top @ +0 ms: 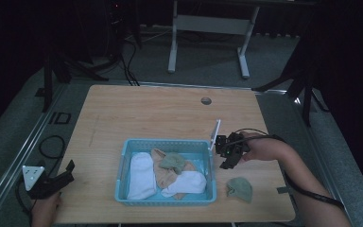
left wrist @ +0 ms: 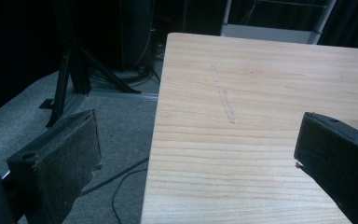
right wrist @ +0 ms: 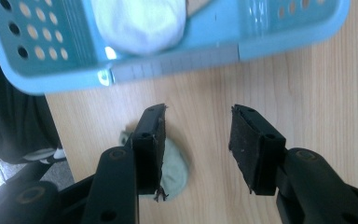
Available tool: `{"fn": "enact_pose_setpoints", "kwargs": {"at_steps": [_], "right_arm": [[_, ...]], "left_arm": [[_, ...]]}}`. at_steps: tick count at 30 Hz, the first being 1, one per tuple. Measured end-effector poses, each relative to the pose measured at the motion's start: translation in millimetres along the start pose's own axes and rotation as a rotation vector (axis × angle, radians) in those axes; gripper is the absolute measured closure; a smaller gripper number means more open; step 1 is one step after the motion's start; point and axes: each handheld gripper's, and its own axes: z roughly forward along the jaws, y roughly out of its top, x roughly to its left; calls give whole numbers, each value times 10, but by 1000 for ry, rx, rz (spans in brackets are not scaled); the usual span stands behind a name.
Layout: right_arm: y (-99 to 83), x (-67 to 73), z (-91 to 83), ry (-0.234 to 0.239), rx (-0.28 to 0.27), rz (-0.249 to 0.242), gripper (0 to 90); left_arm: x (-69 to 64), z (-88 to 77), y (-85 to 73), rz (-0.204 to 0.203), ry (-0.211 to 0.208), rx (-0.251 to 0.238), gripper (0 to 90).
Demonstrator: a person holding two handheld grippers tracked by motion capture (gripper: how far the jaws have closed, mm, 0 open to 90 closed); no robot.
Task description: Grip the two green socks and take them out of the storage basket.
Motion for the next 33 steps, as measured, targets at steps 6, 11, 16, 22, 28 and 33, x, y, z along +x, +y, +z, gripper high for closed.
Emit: {"fn": "enact_pose_setpoints", "kwargs": {"at_steps": [6, 11, 16, 22, 28, 33], "right_arm": [[215, 16, 45, 11, 0, -37, 553], [357, 20, 110, 19, 2, -59, 553], [442, 25, 148, 23, 3, -72, 553], [694, 37, 249, 37, -10, -93, 553], [964, 80, 360, 58, -20, -125, 553], [1099, 93, 420, 64, -24, -137, 553]], "left_arm": [[3, 1, 0, -1, -2, 0, 7], [4, -1, 0, 0, -5, -1, 7], [2, -3, -1, 4, -1, -4, 7], [5, -1, 0, 1, -7, -1, 7], [7, -1, 0, 2, -11, -1, 7], [7, -2, 0, 2, -12, -1, 7]]}}
